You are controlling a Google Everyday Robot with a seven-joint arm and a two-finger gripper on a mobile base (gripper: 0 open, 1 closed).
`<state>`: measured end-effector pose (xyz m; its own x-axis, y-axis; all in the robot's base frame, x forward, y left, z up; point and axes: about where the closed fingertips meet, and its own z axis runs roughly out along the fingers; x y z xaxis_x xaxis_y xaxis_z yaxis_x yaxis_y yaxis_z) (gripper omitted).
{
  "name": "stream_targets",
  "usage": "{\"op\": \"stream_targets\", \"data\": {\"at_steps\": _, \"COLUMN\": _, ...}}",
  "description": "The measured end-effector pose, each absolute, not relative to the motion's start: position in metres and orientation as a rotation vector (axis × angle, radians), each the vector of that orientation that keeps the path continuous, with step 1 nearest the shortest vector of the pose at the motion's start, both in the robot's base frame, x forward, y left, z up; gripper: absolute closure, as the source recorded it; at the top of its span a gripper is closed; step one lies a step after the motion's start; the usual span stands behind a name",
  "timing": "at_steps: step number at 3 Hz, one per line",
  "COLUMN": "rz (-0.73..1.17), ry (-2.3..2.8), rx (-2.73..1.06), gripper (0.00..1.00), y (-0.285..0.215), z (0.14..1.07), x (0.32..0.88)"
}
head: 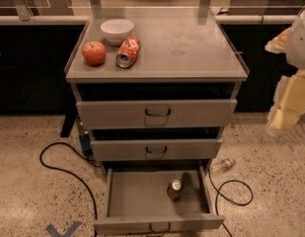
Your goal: Pick orange can from bottom drawer and place on counter
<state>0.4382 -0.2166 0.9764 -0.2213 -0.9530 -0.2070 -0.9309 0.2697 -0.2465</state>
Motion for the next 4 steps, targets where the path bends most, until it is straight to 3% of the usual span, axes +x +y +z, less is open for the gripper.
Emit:
{"op": "stream_targets", "data": {"at_steps": 2, "rz": -0.087, "ry": 2.231, "rx": -1.715, "gripper": 0.00, "y": -0.220, "z": 0.965, "x": 0.432}}
{"op": "stream_targets", "data": {"at_steps": 4, "rz": 0.274, "ry": 2.342, "rx": -1.522, "gripper": 0.00, "y": -0.255, "z": 0.819, "x": 0.376}}
